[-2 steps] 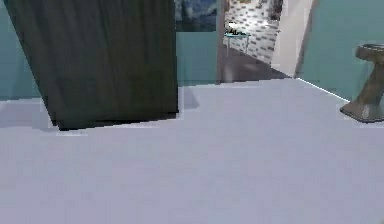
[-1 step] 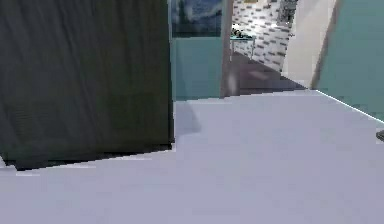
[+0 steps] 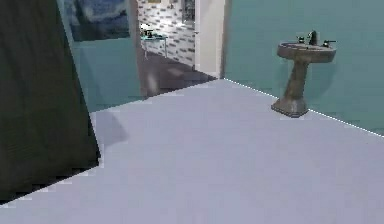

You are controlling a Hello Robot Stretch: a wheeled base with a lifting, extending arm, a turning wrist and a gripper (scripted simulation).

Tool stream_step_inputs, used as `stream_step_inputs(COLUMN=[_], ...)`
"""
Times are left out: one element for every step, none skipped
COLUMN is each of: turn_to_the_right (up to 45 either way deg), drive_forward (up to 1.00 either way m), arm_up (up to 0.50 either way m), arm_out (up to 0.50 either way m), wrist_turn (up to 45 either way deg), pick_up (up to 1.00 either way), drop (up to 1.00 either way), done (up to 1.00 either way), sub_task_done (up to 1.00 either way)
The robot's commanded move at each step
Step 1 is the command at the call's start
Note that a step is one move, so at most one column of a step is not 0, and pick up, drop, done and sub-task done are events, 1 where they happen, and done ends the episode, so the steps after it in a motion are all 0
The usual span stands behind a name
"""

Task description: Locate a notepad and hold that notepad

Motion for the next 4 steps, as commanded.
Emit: stream_step_inputs(turn_to_the_right=[0.0,0.0,0.0,15.0], drive_forward=[1.0,1.0,1.0,0.0], arm_up=[0.0,0.0,0.0,0.0], arm_out=[0.0,0.0,0.0,0.0], wrist_turn=[0.0,0.0,0.0,0.0], pick_up=[0.0,0.0,0.0,0.0], drop=[0.0,0.0,0.0,0.0], done=[0.0,0.0,0.0,0.0], sub_task_done=[0.0,0.0,0.0,0.0])
